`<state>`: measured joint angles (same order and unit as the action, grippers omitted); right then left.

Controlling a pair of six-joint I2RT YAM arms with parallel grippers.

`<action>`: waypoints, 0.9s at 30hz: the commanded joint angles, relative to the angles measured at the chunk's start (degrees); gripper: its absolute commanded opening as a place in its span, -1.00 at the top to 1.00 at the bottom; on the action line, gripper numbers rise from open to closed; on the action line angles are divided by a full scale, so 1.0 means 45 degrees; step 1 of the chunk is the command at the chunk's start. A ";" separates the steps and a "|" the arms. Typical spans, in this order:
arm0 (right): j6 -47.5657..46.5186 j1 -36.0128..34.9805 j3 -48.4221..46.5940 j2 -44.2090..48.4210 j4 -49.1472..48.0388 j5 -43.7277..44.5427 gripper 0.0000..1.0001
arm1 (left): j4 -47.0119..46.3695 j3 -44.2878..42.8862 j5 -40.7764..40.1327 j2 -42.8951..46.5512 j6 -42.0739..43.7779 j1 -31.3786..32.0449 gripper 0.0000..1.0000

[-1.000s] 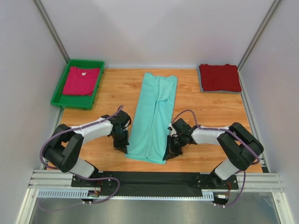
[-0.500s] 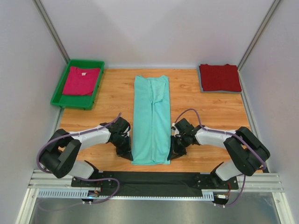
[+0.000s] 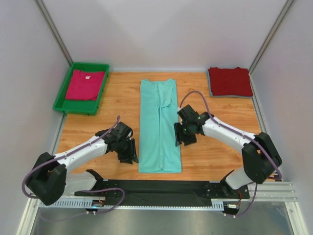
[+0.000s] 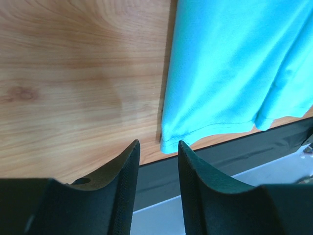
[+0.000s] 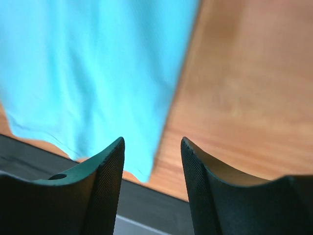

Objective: Fold and stack the t-shirts
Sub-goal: Fold the tshirt

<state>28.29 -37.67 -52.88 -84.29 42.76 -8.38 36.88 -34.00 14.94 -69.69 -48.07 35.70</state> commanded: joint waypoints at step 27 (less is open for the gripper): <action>-0.0291 0.0032 -1.2973 -1.1052 0.0516 0.4322 -0.29 | 0.1355 -0.0687 0.0763 0.1327 0.1621 0.0015 0.03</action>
<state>25.67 -37.43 -107.07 -130.82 44.99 6.61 42.59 -35.00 17.89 -63.16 -41.95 35.70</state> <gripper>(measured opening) 0.649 0.487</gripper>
